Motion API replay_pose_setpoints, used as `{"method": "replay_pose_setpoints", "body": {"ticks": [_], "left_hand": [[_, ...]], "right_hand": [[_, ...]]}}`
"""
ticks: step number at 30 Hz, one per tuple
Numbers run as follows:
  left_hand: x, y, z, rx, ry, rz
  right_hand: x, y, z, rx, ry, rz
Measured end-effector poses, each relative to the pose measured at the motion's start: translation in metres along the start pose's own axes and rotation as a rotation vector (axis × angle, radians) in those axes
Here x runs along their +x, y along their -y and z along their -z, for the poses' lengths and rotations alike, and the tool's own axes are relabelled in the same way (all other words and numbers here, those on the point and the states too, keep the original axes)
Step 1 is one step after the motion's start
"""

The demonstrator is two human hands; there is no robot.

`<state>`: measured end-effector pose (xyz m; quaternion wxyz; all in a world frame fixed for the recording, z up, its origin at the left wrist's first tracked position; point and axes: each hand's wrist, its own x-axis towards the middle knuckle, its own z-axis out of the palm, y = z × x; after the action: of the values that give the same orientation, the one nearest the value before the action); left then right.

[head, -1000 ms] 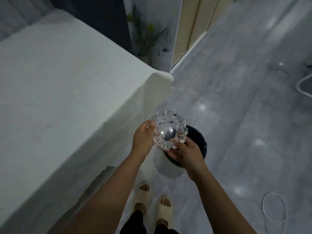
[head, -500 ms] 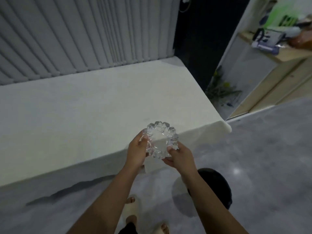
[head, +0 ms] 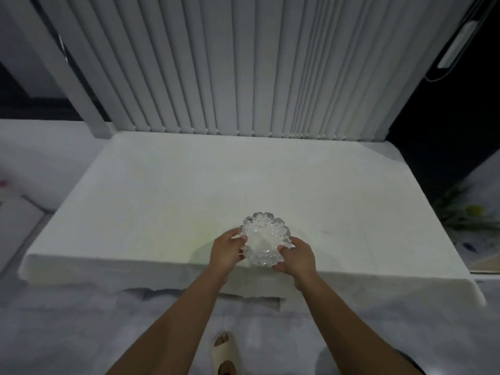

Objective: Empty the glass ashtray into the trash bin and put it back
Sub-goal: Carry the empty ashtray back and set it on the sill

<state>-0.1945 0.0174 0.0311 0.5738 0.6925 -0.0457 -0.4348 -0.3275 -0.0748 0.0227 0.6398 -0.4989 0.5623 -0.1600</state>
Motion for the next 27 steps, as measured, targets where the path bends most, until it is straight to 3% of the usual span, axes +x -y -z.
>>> {"method": "replay_pose_setpoints", "body": {"ticks": [7,13,17,22,27], "left_hand": [[0.063,-0.011,0.038,0.062,-0.048,0.060],[0.099,-0.011,0.048,0.223,-0.073,0.047],[0.108,-0.004,0.048,0.262,-0.006,-0.008],[0.116,-0.007,0.042,0.232,0.081,-0.049],[0.103,-0.011,0.046,0.210,0.046,-0.071]], "right_hand": [[0.046,0.031,-0.059,-0.300,-0.082,0.071],[0.065,0.039,-0.079,-0.378,-0.124,0.101],[0.080,0.026,-0.079,-0.540,-0.088,0.163],[0.111,0.013,-0.067,-0.523,-0.058,0.188],[0.106,0.017,-0.071,-0.556,-0.020,0.246]]}}
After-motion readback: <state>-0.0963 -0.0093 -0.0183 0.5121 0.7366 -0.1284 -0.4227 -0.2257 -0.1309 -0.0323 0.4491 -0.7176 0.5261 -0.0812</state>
